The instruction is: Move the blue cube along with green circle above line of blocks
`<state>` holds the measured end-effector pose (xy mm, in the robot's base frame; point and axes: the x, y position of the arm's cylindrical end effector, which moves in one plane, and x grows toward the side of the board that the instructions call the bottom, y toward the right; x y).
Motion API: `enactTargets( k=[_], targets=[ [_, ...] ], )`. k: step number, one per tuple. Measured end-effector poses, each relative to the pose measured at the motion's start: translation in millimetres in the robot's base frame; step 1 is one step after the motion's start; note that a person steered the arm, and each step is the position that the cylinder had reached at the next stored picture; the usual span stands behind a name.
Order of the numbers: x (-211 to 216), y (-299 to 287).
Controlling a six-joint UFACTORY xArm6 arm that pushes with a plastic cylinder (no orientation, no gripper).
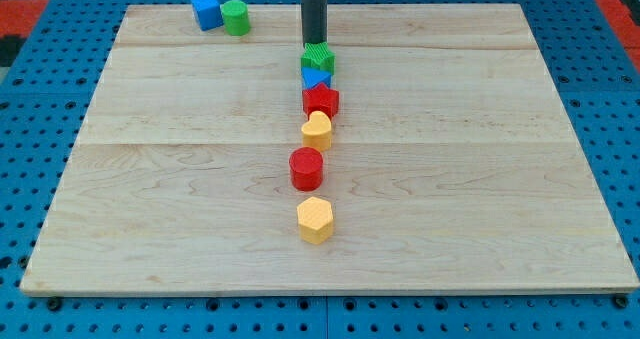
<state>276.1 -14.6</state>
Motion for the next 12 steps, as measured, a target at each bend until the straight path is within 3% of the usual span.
enactTargets(
  k=[2, 3, 4, 5, 6, 7, 8, 9, 11, 12],
  targets=[
    [-4, -143],
    [-34, -215],
    [-84, -229],
    [-84, -175],
    [-80, -75],
    [-73, -57],
    [-66, -76],
    [-36, -69],
    [-51, -77],
    [-58, -46]
  ],
)
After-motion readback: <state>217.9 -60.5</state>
